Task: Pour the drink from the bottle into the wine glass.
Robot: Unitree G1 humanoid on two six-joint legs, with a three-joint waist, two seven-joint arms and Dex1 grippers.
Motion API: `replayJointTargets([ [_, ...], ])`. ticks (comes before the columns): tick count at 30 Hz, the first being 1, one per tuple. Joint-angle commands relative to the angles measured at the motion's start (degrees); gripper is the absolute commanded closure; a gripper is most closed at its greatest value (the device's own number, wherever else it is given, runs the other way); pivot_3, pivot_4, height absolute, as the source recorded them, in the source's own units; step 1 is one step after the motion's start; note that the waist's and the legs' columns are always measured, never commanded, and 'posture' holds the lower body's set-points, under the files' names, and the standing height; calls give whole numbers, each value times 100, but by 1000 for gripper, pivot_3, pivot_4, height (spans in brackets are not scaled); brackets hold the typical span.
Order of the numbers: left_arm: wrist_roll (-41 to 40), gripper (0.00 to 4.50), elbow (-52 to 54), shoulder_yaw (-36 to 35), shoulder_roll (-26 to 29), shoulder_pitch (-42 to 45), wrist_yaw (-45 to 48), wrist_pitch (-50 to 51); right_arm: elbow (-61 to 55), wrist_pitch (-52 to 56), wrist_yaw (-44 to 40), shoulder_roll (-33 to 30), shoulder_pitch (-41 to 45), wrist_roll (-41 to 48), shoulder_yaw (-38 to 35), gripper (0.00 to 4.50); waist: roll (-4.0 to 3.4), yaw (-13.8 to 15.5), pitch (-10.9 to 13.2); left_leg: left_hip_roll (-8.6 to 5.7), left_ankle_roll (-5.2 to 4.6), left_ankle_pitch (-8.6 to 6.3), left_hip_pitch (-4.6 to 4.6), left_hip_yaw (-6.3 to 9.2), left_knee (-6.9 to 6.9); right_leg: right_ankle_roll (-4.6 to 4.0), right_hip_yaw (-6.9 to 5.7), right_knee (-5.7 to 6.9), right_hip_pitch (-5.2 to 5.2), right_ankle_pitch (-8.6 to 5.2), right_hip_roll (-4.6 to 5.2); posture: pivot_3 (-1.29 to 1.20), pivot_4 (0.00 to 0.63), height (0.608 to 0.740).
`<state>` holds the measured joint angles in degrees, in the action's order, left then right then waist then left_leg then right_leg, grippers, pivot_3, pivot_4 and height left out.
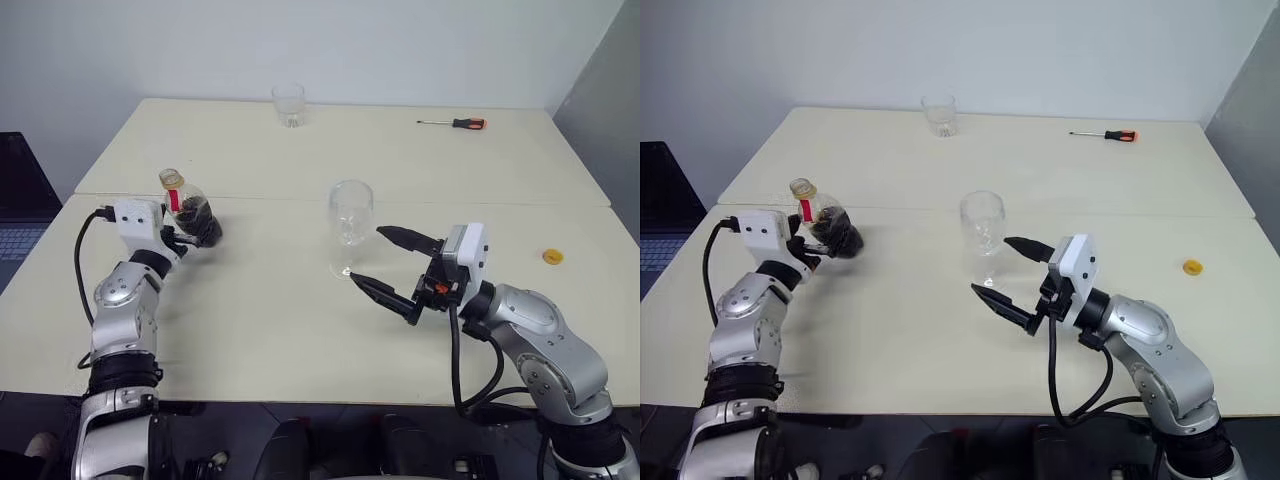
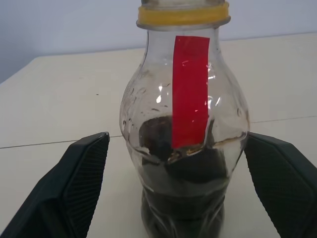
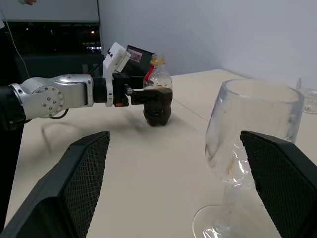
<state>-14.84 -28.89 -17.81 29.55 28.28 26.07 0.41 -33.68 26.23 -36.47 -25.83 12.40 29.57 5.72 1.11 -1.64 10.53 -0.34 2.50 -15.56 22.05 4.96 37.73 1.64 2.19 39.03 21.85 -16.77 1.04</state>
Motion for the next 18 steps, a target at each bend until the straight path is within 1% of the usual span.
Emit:
replayJointTargets([
  [1, 87, 0, -294, 24, 122, 237, 135, -319, -286, 6, 36, 31, 75, 82, 10, 15, 0, 0, 0, 0, 0, 0, 0, 0, 0, 0, 0, 1, 0, 0, 0, 0, 150, 740],
  [6, 148, 0, -885, 75, 148, 540, 280, -593, -296, 10, 23, 84, 64, 138, 28, 15, 0, -1, 0, 0, 0, 0, 1, 1, 0, 0, -1, 2, 2, 0, 0, 0, 150, 740],
  [9, 196, 0, -1281, 125, 156, 758, 369, -782, -362, 21, 6, 231, 89, 446, -65, 15, 0, -2, 0, 0, 0, 0, 2, 2, 1, 0, -3, 2, 2, 0, -1, 0, 150, 740],
  [18, 293, 0, -2069, 196, 169, 1248, 531, -1178, -393, -47, 44, 347, 194, 670, -130, 15, 1, -5, 0, -1, 0, 0, 5, 2, 3, 2, -4, 4, 5, 1, -1, 0, 150, 740],
])
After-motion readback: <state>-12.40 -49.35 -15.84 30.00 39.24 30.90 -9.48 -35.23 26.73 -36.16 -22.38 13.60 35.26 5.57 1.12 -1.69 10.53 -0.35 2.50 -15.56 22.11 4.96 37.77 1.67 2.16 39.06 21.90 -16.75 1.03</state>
